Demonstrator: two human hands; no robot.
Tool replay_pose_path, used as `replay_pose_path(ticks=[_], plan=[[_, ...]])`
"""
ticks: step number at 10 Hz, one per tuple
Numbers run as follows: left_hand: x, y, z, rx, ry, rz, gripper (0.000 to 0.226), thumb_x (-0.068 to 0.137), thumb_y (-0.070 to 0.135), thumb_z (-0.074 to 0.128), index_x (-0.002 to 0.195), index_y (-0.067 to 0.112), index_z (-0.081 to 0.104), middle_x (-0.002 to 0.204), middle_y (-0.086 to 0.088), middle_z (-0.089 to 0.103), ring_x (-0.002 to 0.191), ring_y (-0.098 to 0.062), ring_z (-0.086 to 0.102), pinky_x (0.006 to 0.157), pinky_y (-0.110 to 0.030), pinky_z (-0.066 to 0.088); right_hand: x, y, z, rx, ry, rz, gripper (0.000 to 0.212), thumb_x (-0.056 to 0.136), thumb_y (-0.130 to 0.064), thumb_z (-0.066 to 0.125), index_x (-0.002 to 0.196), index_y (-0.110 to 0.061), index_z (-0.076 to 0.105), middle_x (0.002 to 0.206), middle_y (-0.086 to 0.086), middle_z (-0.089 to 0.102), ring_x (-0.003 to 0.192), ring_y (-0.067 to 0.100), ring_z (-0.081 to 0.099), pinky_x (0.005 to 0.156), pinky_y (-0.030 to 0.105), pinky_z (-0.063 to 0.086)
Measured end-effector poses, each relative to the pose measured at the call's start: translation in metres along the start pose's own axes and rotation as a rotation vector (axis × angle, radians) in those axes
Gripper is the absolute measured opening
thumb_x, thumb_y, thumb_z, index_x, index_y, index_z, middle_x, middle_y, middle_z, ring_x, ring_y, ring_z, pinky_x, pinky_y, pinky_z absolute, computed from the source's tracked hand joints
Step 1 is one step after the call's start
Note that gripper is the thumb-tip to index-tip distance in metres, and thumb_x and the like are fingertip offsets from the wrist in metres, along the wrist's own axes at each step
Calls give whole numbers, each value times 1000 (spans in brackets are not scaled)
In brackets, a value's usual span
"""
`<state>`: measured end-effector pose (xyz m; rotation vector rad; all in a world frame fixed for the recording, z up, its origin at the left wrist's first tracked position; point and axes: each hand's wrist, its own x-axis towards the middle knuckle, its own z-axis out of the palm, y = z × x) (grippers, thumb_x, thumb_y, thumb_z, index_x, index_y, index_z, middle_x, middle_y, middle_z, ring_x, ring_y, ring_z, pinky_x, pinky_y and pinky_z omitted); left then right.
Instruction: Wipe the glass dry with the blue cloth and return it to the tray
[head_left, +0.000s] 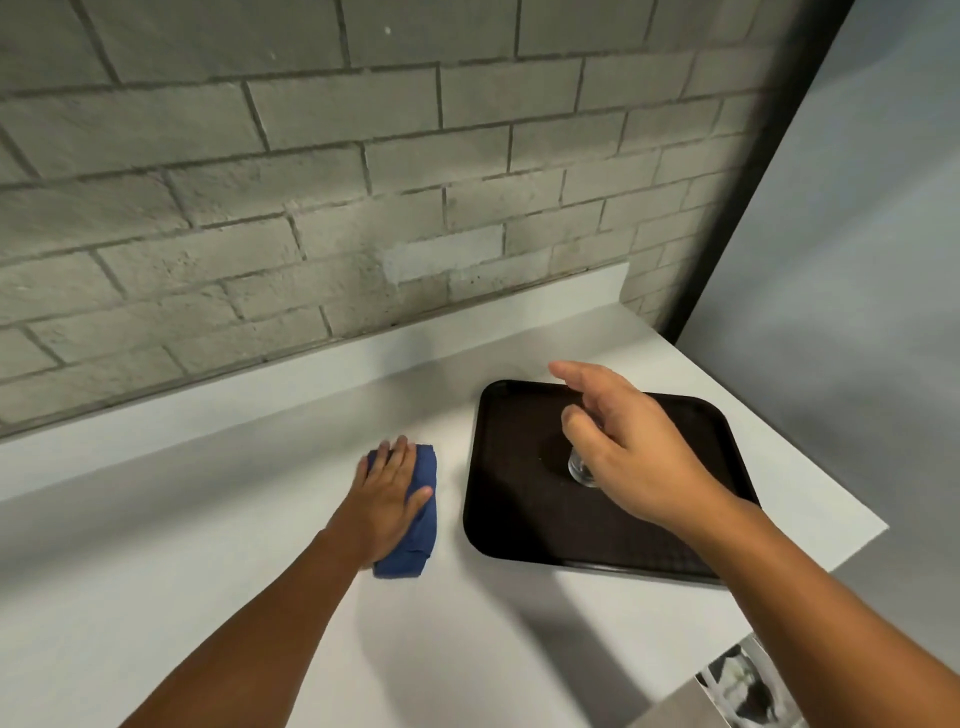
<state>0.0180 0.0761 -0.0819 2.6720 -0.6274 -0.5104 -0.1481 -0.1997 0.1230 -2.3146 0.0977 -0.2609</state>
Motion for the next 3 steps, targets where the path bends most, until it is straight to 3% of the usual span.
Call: replay_pose_path(ticks=[1, 2, 3], plan=[[5, -2, 2, 48, -6, 3, 94, 109, 70, 5, 179, 8, -2, 191, -12, -2, 176, -32, 0, 140, -47, 0, 3, -2, -4, -25, -10, -11, 50, 109, -31, 53, 159, -34, 50, 156, -15, 57, 117, 10, 66, 102, 18, 50], [5, 8, 2, 80, 88, 32, 84, 118, 58, 27, 179, 9, -3, 191, -12, -4, 176, -32, -3, 141, -47, -3, 6, -8, -9, -45, 11, -40, 55, 109, -30, 54, 163, -31, 45, 162, -13, 52, 119, 12, 67, 109, 26, 53], [12, 27, -15, 25, 67, 92, 84, 118, 55, 32, 179, 8, -2, 190, -13, -4, 176, -32, -4, 141, -46, -5, 8, -8, -14, -82, 20, -51, 58, 110, -28, 54, 166, -27, 42, 169, -10, 47, 139, 14, 60, 122, 33, 47]])
